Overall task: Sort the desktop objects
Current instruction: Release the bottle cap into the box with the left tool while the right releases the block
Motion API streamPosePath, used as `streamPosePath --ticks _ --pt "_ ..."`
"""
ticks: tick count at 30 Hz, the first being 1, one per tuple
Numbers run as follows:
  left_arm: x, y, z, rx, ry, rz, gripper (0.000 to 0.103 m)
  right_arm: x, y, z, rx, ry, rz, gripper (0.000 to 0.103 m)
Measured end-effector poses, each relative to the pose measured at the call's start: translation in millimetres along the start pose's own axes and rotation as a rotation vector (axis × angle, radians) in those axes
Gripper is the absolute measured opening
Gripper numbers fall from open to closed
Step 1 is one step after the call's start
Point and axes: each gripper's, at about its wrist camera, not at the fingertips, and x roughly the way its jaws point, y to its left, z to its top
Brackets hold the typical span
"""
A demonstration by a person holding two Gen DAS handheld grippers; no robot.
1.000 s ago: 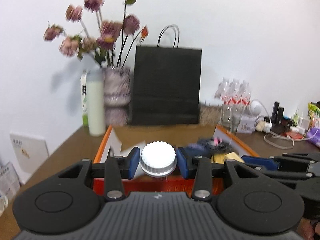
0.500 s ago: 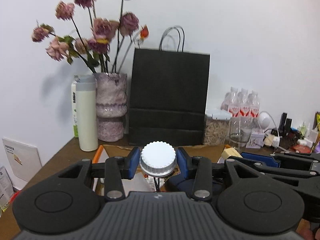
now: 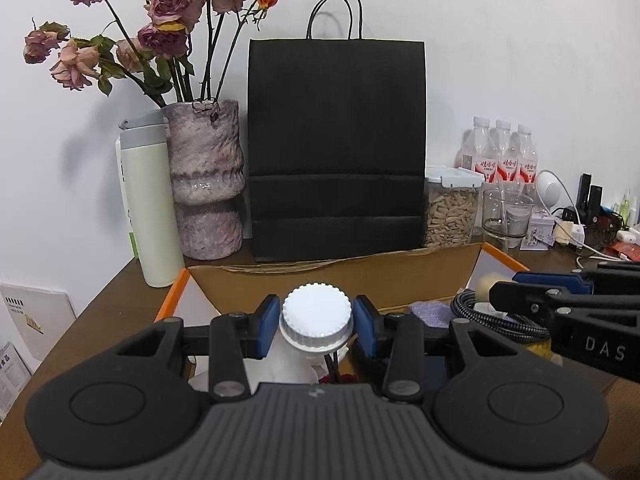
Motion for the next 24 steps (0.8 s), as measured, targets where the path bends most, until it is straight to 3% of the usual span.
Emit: streamPosePath --ticks 1,2,4,5,6,8,10,24 --pt "0 0 0 -0.001 -0.004 0.007 0.045 -1 0 0 0.0 -0.003 -0.002 0.025" --pt "0 1 -1 -0.007 -0.009 0.012 0.055 -1 0 0 0.002 -0.004 -0.002 0.031" --pt "-2 4 0 -0.027 -0.022 0.018 0.074 -4 -1 0 0.01 -0.017 -0.007 0.076" --pt "-4 6 0 -0.034 -0.032 0.02 0.093 -6 -1 1 0.01 -0.027 -0.013 0.085" --pt "-6 8 1 -0.047 -0.048 0.024 0.103 -8 0 2 0.007 -0.038 -0.018 0.093" --pt "-11 10 2 -0.066 -0.076 0.02 0.103 -11 2 3 -0.006 -0.045 -0.021 0.094" --pt "-11 12 4 -0.08 -0.076 0.01 0.103 -11 5 3 -0.016 -0.04 -0.024 0.103" --pt "-24 13 -1 -0.1 -0.079 0.007 0.103 -17 12 -4 -0.036 -0.021 -0.047 0.103"
